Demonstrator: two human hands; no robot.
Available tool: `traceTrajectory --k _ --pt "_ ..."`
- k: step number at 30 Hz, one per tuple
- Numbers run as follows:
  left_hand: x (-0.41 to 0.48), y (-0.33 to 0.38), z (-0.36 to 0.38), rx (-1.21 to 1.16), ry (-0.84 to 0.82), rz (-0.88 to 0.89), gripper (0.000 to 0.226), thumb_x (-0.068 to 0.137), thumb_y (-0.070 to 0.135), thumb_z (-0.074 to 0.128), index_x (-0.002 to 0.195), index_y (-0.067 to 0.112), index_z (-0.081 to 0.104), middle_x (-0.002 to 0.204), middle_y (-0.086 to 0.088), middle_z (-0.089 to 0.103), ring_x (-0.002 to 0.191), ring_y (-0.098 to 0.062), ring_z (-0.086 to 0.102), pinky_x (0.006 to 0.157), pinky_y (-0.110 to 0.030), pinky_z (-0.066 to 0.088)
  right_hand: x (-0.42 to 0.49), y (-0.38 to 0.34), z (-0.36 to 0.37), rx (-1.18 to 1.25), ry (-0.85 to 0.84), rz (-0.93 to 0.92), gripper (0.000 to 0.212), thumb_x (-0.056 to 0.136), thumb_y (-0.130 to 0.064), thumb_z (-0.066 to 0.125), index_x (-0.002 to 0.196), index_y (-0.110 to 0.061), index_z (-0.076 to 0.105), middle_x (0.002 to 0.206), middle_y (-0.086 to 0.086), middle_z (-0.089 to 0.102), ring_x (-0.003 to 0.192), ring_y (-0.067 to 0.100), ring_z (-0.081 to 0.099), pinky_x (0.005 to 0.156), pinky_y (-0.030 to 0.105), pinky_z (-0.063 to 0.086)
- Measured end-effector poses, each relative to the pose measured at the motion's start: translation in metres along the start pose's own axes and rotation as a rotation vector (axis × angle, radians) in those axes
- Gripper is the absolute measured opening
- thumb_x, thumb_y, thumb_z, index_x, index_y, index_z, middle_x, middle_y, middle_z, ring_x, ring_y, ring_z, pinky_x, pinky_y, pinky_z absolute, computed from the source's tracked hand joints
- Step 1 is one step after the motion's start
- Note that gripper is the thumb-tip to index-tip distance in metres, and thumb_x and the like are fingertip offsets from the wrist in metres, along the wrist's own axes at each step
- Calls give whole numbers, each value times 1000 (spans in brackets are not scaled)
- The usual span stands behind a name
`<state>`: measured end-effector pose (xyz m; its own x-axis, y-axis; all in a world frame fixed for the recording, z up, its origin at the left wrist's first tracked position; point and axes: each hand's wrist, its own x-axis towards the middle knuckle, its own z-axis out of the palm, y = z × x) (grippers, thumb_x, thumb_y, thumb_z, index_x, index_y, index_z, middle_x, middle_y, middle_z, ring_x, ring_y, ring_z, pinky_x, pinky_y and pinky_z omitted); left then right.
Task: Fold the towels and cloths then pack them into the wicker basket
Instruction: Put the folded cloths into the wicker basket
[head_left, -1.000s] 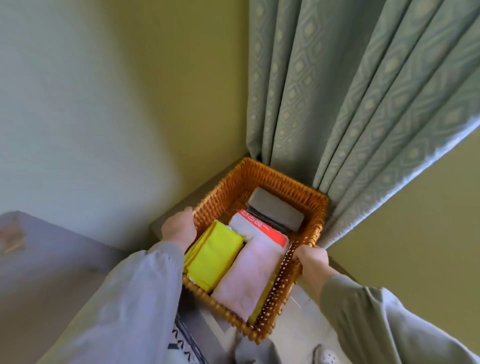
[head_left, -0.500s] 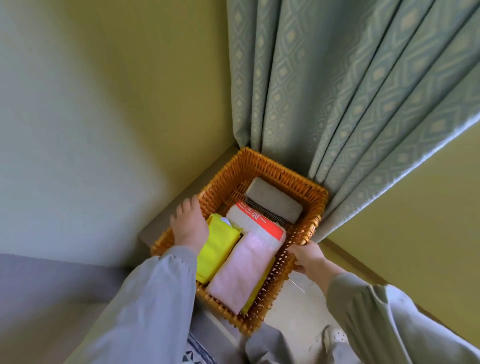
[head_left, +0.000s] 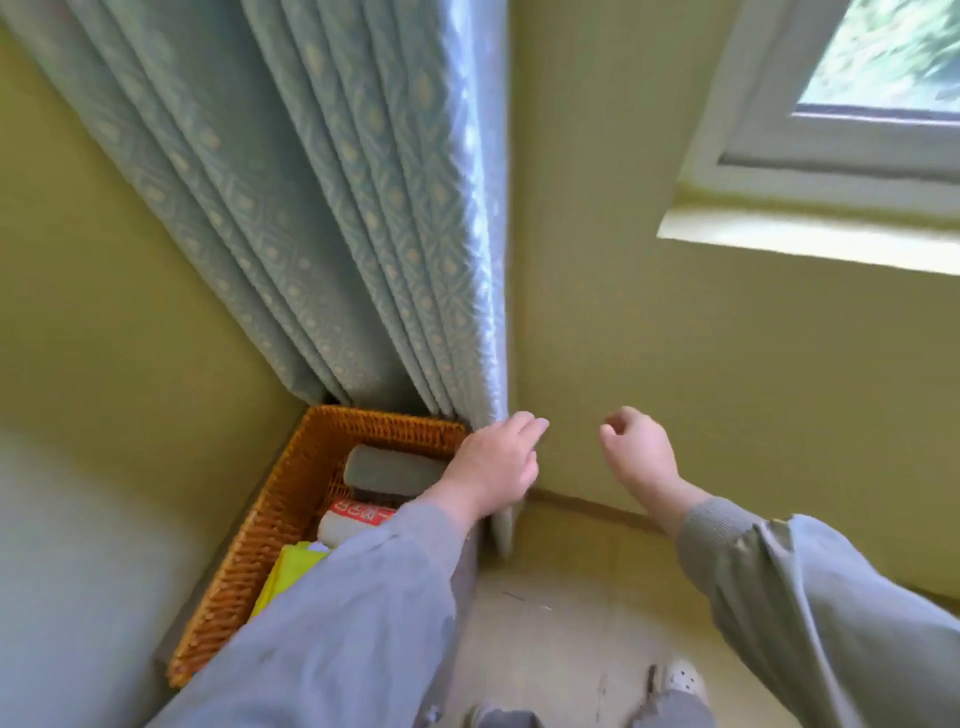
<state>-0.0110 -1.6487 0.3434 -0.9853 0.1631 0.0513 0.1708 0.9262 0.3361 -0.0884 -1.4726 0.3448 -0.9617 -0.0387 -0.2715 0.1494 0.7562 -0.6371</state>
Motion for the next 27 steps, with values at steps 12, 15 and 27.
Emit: traceTrajectory --k 12,15,27 --pt "202 347 25 284 -71 411 69 95 44 41 152 21 11 160 -5 1 147 -20 1 119 -42 8 -5 203 -320 -124 529 39 41 89 -15 48 129 -7 49 133 7 50 124 24 42 102 35 36" --pt "235 454 53 276 -55 503 70 94 45 41 152 22 9 161 -5 -3 148 -20 -2 119 -42 5 -14 281 -404 -144 636 109 44 89 -15 50 131 -5 47 136 10 48 125 26 41 104 35 32" --pt "320 826 173 268 -132 865 74 92 42 44 153 21 6 160 -5 -7 147 -20 -6 120 -41 3 -69 575 -642 -34 887 478 43 93 -20 47 134 -8 45 140 7 43 128 23 37 106 36 33"
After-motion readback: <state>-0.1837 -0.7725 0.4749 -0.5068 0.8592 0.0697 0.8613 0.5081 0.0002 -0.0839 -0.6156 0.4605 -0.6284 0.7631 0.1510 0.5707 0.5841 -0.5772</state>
